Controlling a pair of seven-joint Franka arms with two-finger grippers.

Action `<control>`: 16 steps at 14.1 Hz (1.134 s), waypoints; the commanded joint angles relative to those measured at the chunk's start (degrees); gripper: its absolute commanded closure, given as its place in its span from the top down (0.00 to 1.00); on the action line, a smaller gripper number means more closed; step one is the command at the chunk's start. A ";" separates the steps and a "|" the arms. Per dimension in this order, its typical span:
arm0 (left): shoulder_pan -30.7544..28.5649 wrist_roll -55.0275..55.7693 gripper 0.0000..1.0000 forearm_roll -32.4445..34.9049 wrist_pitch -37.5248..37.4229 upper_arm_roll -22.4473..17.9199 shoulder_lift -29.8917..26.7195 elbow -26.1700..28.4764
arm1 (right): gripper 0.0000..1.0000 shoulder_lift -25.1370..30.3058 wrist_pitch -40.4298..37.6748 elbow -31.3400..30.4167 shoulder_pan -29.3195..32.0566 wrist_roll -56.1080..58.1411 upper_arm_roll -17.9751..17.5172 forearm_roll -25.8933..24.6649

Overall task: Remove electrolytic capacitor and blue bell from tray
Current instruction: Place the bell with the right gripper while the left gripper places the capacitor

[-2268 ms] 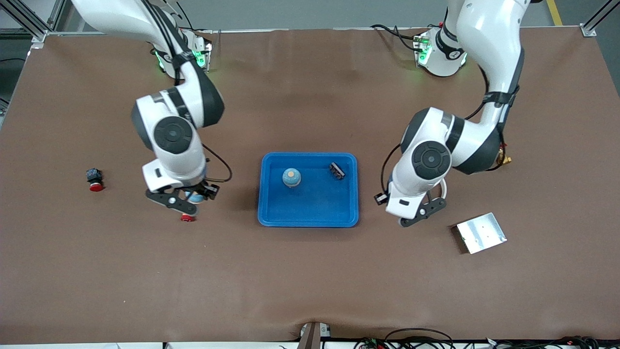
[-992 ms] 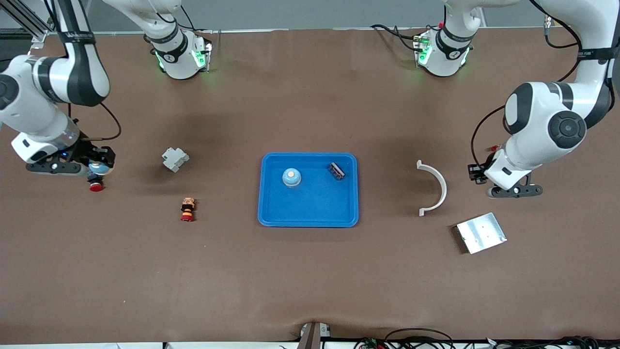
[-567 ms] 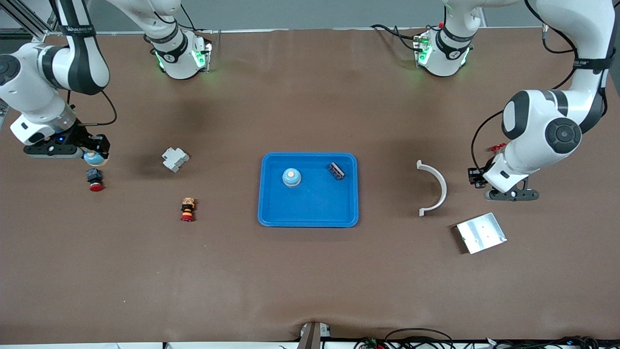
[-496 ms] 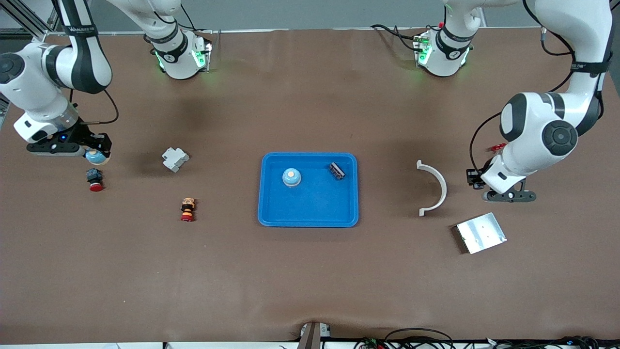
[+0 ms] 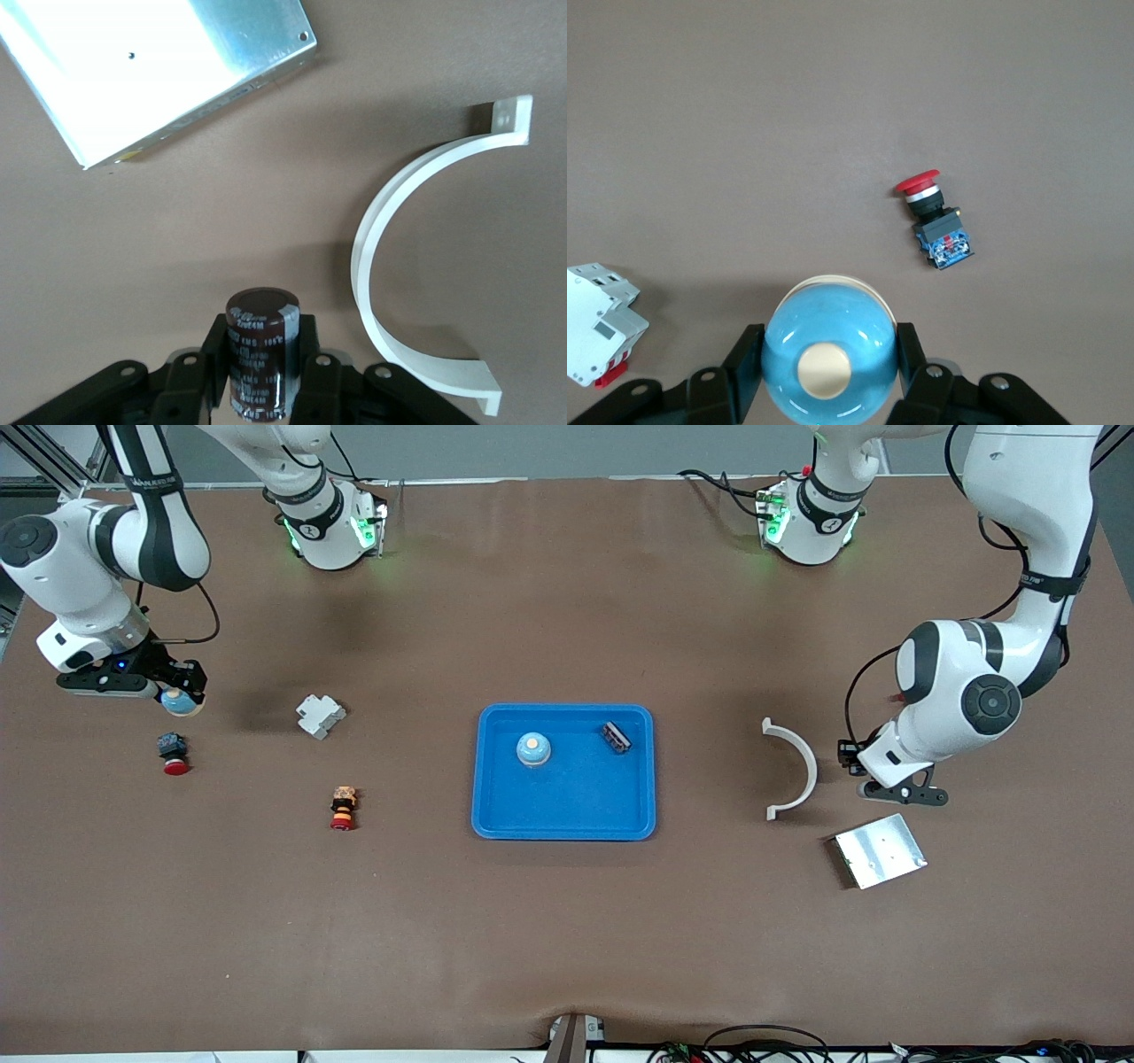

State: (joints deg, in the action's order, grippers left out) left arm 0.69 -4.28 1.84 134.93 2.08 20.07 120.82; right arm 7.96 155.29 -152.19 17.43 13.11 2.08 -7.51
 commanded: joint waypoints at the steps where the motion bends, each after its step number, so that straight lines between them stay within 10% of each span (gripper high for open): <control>1: -0.25 -1.60 0.14 1.14 0.68 0.20 0.94 -0.67 | 0.00 1.98 3.52 -4.08 0.86 2.18 -0.06 1.54; 16: 0.01 -3.46 0.21 1.06 5.95 0.20 7.09 -1.82 | 0.00 -5.22 9.84 -4.87 -0.20 2.54 2.58 7.60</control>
State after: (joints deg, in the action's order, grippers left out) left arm 0.72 -7.01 1.85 140.38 2.11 26.36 119.82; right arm 3.49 162.46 -155.86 17.44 13.98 4.82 -2.06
